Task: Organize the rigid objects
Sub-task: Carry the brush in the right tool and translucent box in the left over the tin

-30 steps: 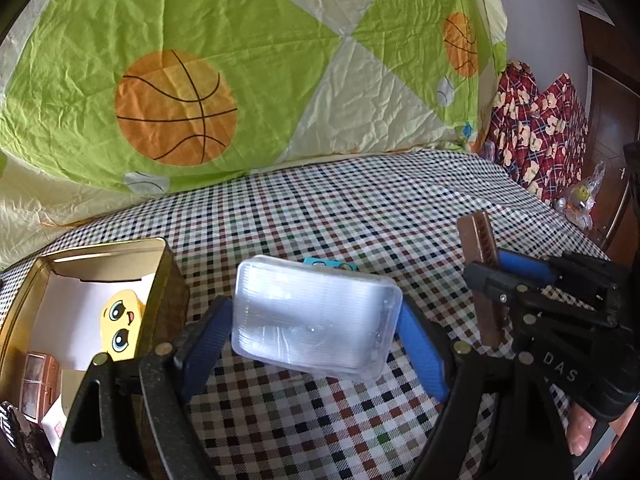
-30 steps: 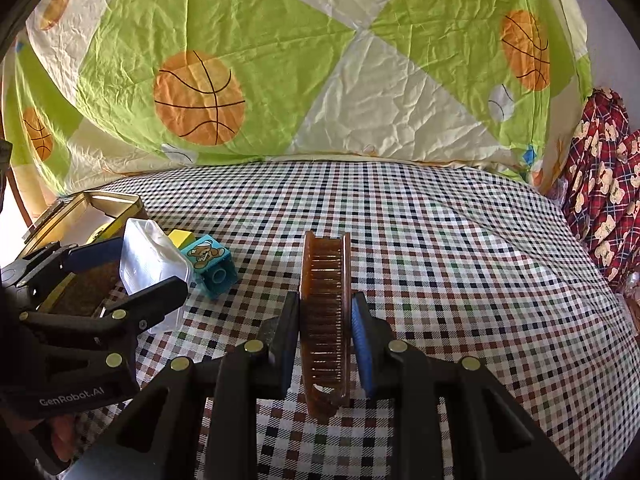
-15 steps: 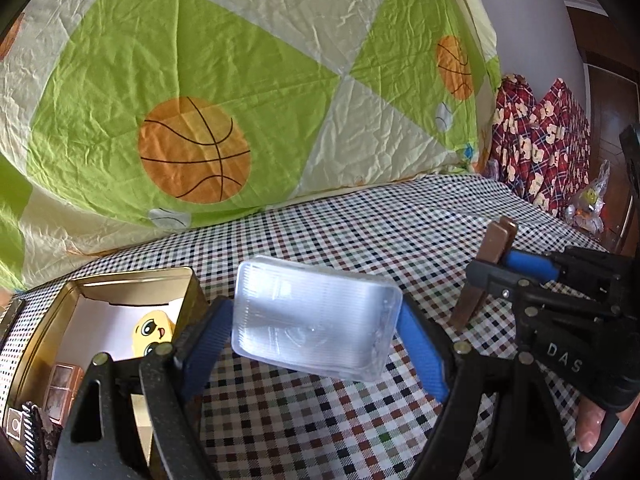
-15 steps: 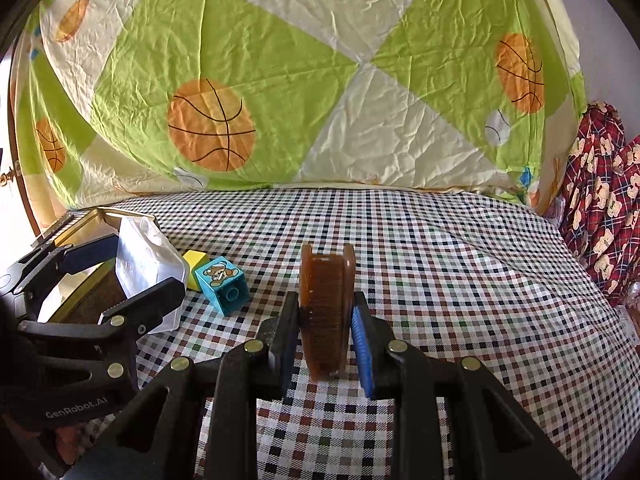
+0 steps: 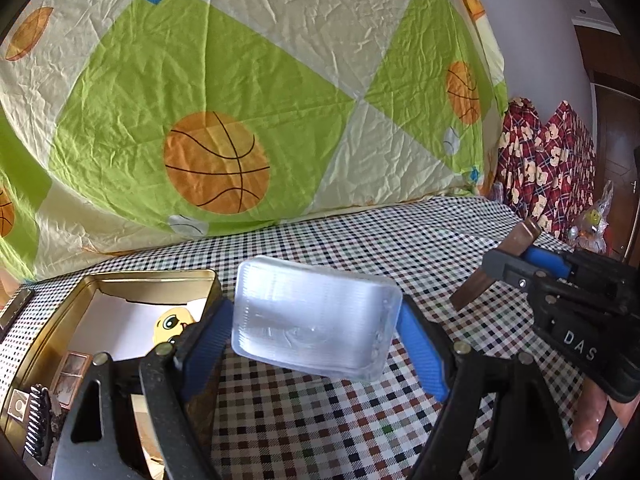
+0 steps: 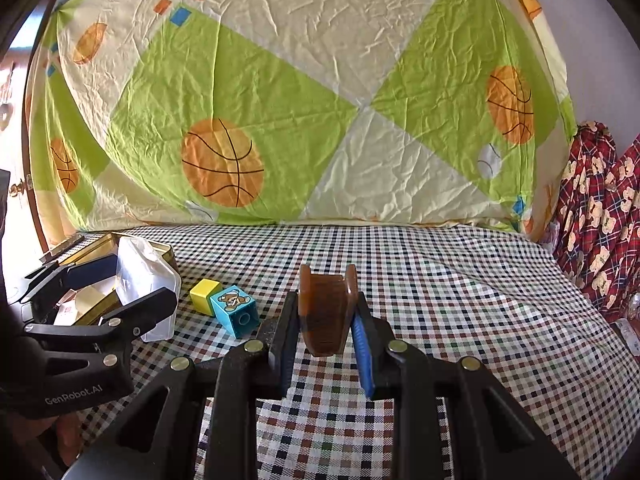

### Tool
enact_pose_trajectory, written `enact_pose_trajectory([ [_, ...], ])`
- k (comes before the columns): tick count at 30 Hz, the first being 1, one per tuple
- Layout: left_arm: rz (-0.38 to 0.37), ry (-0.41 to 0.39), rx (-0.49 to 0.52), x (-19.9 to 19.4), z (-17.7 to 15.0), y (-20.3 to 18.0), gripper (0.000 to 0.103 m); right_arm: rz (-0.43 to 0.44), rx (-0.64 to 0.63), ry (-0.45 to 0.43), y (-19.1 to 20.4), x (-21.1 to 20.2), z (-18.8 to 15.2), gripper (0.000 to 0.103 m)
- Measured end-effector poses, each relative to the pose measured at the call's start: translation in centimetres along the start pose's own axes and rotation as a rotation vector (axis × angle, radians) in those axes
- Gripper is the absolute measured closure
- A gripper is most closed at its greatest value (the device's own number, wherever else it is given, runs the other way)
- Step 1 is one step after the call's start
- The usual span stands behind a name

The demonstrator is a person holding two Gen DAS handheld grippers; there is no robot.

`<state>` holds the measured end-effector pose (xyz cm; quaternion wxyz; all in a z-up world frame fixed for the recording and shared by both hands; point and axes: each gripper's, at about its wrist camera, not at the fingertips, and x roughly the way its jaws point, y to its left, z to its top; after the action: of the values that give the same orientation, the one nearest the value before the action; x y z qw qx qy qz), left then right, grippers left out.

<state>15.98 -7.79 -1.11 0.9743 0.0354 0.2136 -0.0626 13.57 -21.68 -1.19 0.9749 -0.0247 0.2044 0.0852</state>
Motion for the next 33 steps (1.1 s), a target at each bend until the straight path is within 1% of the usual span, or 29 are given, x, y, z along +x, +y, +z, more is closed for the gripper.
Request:
enact_pose_trajectory([
  [13,0.019,-0.042,-0.003,-1.5,-0.2,0.1,0.02,-0.002,-0.007,-0.095,0.2,-1.8,0.0,0.076],
  [24,0.034,-0.091,-0.043,-3.3,-0.9,0.8,0.02,-0.004,-0.003,-0.127,0.3,-2.4,-0.1,0.076],
  [33,0.039,-0.116,-0.051,-4.3,-1.1,1.1,0.02,0.034,-0.007,-0.143,0.9,-3.0,-0.4,0.076],
])
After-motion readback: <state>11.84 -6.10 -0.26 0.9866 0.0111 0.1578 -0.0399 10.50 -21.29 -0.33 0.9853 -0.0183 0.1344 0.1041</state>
